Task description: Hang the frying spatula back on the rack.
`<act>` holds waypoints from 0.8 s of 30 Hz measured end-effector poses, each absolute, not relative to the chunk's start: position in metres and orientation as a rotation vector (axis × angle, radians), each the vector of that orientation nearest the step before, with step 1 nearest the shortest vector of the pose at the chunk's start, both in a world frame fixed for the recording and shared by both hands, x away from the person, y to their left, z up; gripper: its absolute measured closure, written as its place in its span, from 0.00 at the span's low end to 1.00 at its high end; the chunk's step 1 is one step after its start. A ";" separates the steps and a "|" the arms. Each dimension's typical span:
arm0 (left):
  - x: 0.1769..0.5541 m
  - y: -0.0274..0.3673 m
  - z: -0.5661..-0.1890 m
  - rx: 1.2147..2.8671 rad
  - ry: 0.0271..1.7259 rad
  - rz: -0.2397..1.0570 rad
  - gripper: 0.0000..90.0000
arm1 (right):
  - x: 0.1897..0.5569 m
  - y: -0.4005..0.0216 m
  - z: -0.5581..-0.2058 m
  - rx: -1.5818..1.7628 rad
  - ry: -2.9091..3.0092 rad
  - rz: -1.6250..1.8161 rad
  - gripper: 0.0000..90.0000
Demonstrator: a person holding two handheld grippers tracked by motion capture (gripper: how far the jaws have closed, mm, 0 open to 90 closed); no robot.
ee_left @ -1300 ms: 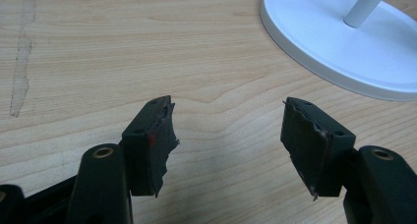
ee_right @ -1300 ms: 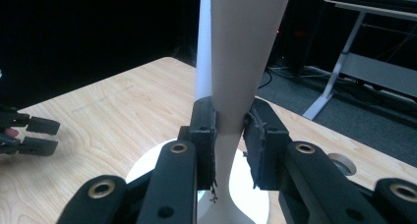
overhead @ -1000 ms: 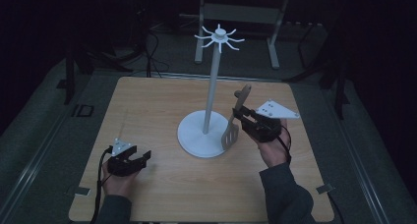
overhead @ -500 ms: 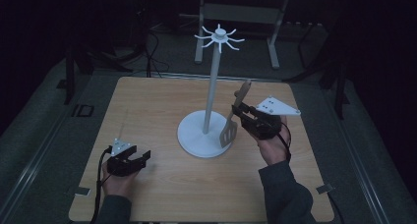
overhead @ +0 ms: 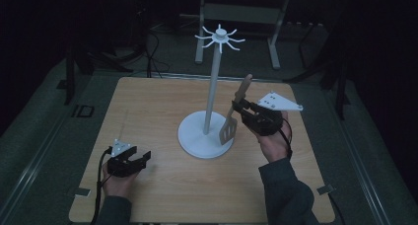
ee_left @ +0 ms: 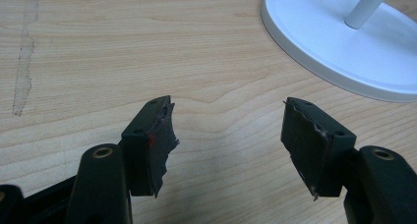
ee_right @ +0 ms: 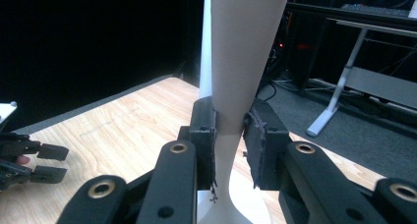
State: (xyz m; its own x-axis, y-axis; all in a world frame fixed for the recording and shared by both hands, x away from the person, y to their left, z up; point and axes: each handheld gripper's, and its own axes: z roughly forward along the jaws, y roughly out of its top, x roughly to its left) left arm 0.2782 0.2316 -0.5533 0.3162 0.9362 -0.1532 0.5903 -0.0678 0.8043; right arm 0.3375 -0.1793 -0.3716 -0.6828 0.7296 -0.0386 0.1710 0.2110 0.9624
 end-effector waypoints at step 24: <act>0.278 0.232 -0.553 1.760 1.374 0.530 0.41 | 0.348 -0.170 -0.355 0.814 2.028 1.492 0.83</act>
State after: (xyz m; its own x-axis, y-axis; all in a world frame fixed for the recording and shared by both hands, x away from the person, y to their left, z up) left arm 0.2780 0.2317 -0.5532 0.3155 0.9363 -0.1542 0.5902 -0.0664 0.8045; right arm 0.3482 -0.1699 -0.3552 -0.7020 0.7111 -0.0382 0.1750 0.2243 0.9587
